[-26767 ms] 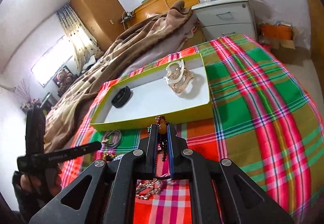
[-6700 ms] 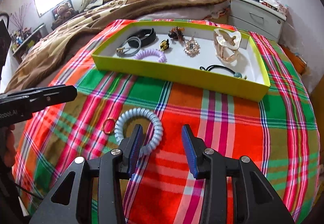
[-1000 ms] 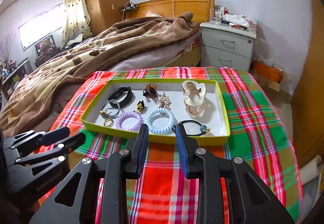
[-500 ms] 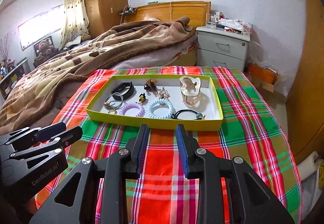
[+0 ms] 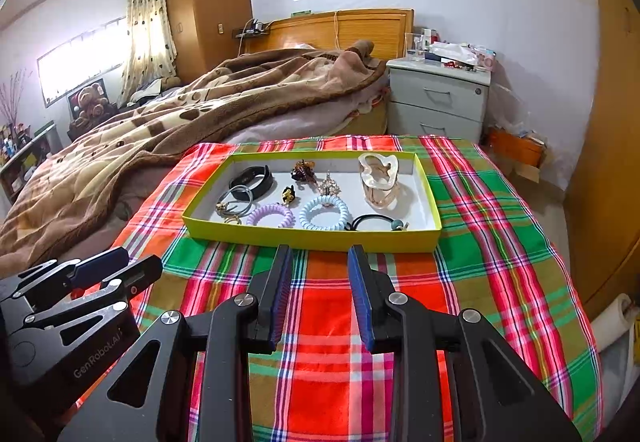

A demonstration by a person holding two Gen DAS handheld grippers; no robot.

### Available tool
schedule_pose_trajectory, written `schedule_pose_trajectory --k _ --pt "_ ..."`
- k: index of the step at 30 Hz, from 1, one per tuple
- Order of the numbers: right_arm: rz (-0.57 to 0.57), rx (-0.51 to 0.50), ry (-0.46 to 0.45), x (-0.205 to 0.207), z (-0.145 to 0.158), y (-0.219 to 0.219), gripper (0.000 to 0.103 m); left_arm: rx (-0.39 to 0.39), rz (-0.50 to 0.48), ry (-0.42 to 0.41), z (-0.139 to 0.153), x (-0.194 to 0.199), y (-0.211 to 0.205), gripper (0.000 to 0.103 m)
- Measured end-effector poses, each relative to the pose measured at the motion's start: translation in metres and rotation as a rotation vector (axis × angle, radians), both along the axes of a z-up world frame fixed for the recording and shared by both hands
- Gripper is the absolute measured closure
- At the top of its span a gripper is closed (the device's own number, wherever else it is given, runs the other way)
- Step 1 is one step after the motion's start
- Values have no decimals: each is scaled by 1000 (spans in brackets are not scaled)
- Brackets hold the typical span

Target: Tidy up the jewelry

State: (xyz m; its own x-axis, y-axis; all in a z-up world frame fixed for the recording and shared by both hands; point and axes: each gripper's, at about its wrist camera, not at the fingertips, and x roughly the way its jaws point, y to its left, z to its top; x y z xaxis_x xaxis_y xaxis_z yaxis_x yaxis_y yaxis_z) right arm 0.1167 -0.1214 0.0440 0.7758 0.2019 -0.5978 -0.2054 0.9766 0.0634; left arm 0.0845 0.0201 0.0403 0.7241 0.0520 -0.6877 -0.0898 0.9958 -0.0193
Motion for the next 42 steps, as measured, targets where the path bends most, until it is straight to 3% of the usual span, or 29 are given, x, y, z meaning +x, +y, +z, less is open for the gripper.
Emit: schedule_pose_trajectory --k 42 --pt "8 2 9 -2 -3 5 73 8 -2 5 0 -3 -2 66"
